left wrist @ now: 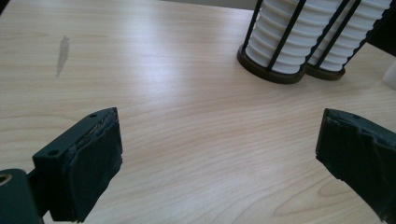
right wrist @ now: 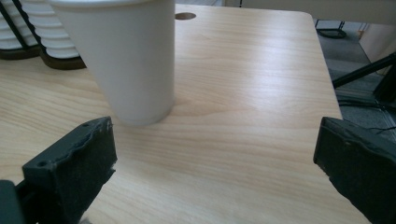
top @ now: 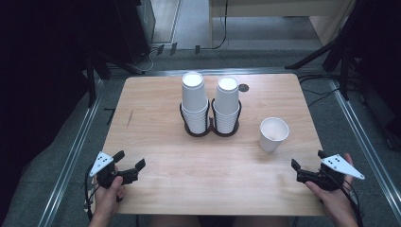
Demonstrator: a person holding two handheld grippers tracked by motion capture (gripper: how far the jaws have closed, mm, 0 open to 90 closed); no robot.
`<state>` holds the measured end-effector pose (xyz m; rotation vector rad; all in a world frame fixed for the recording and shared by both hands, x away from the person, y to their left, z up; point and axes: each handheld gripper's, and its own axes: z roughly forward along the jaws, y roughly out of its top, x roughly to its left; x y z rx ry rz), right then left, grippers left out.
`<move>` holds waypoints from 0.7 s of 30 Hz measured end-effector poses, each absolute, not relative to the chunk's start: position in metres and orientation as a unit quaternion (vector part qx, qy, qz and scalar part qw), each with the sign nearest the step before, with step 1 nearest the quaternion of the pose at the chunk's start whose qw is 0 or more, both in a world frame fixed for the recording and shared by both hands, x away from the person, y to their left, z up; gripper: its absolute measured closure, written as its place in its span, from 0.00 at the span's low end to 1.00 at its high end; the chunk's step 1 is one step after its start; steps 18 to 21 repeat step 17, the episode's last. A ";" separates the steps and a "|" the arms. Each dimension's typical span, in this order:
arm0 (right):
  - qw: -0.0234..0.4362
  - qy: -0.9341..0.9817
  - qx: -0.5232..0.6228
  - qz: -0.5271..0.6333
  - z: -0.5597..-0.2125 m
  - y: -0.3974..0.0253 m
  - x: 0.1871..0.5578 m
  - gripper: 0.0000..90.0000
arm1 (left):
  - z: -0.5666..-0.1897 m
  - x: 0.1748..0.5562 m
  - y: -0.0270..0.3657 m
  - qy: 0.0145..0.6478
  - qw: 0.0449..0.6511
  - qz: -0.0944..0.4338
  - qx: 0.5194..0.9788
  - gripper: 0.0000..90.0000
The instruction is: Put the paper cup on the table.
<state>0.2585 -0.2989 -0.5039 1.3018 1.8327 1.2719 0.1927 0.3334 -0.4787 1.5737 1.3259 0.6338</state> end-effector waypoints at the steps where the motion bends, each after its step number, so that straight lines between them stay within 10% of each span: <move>1: 0.276 0.682 0.486 0.471 -0.505 -0.301 0.257 0.00 | -0.479 0.190 0.336 0.543 0.472 0.261 0.643 0.01; 21: 0.266 0.680 0.526 0.437 -0.518 -0.315 0.253 0.00 | -0.489 0.172 0.359 0.572 0.462 0.253 0.629 0.01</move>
